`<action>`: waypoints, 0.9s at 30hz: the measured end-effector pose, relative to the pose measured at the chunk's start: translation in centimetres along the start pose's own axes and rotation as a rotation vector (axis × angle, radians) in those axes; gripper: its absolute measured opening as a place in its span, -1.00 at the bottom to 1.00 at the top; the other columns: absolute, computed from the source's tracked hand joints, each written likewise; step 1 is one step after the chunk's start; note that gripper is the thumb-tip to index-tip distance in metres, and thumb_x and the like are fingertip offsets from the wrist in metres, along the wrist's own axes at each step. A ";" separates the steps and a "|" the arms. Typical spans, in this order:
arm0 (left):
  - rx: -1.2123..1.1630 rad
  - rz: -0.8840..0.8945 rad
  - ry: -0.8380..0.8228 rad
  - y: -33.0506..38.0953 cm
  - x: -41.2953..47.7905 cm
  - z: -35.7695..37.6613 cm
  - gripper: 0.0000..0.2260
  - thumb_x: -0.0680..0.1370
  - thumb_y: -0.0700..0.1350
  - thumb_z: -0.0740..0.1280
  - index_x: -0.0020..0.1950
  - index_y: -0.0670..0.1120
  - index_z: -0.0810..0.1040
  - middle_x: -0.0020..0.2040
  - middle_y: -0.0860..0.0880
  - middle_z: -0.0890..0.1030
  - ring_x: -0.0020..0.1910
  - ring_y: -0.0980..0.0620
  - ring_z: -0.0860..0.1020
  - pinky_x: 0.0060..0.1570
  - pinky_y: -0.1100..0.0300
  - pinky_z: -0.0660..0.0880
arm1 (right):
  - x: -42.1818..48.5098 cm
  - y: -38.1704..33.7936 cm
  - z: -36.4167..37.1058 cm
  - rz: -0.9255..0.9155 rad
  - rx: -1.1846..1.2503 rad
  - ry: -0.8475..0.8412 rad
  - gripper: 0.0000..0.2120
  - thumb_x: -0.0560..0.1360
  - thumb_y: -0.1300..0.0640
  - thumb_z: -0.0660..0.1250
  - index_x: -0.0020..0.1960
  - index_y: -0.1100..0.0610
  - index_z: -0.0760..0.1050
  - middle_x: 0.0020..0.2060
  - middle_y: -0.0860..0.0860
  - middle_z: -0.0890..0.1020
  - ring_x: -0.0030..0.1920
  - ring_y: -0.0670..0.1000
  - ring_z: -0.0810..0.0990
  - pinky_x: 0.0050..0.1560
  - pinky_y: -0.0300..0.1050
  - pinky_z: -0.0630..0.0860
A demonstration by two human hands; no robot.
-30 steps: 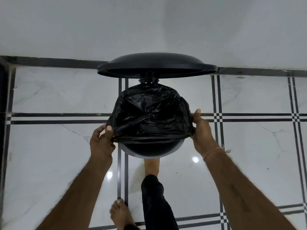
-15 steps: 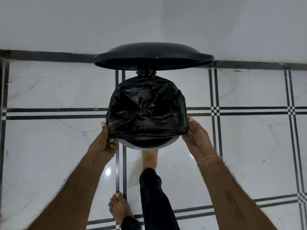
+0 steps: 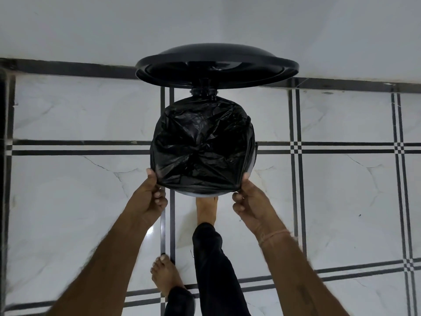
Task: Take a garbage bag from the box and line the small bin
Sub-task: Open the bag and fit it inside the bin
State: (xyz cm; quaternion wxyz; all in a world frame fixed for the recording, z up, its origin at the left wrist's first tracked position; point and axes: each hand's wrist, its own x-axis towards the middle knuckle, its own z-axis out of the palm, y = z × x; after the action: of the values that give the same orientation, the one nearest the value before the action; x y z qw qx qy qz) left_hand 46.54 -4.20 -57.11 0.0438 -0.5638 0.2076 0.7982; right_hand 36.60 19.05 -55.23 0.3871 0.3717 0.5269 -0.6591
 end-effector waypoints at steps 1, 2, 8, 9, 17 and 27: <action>-0.017 -0.007 -0.012 -0.3 -0.1 -0.1 -0.75 0.66 0.12 0.26 -0.08 0.00 0.56 -0.38 0.12 0.44 -0.59 0.18 0.33 -0.60 0.40 0.27 | -0.4 0.7 0.2 0.020 0.046 -0.026 -0.77 0.67 -0.02 0.29 0.02 0.11 0.63 -0.27 -0.09 0.65 -0.44 -0.15 0.39 -0.54 -0.34 0.24; -0.035 -0.013 -0.024 -0.5 -0.2 -0.2 -0.78 0.68 0.07 0.26 -0.07 0.00 0.56 -0.35 0.13 0.47 -0.58 0.19 0.35 -0.60 0.41 0.28 | -0.8 1.2 0.5 0.032 0.093 -0.051 -0.74 0.68 -0.04 0.28 0.03 0.10 0.65 -0.26 -0.09 0.65 -0.45 -0.16 0.40 -0.54 -0.34 0.23; -0.072 -0.028 -0.012 -1.2 -0.6 -0.1 -0.79 0.68 0.06 0.26 -0.07 0.00 0.57 -0.40 0.16 0.55 -0.59 0.21 0.37 -0.61 0.42 0.26 | -1.8 4.3 1.8 0.041 0.324 -0.046 -0.65 0.68 -0.05 0.24 -0.10 0.08 0.70 -0.27 -0.06 0.63 -0.48 -0.17 0.47 -0.56 -0.35 0.31; -0.079 -0.030 0.000 -1.3 -0.5 0.1 -0.77 0.68 0.07 0.26 -0.08 0.00 0.56 -0.44 0.16 0.55 -0.60 0.21 0.37 -0.61 0.42 0.25 | -1.9 4.7 2.1 0.034 0.373 -0.030 -0.67 0.68 -0.04 0.25 -0.09 0.09 0.68 -0.28 -0.06 0.63 -0.48 -0.17 0.48 -0.55 -0.35 0.35; -0.111 -0.054 0.033 -1.8 0.6 -0.1 -0.78 0.69 0.04 0.26 -0.08 -0.04 0.52 -0.44 0.13 0.58 -0.62 0.20 0.34 -0.64 0.40 0.25 | -0.6 6.7 3.4 -0.045 0.643 0.068 -0.69 0.69 -0.04 0.22 -0.06 0.13 0.59 -0.36 -0.06 0.63 -0.49 -0.15 0.52 -0.48 -0.35 0.47; -0.142 -0.066 0.007 -2.6 2.3 0.1 -0.77 0.70 0.04 0.23 -0.06 -0.04 0.51 -0.39 0.12 0.52 -0.62 0.21 0.34 -0.64 0.39 0.24 | 1.9 7.2 3.1 -0.099 0.624 0.120 -0.59 0.68 -0.17 0.20 -0.17 0.10 0.49 -0.47 -0.07 0.45 -0.55 -0.12 0.39 -0.45 -0.30 0.35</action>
State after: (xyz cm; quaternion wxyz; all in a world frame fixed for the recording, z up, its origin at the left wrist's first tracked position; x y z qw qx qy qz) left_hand 46.39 -2.13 -59.91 0.0294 -0.5747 0.1319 0.8071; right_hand 42.06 14.77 -59.36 0.1899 0.4845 0.3386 -0.7839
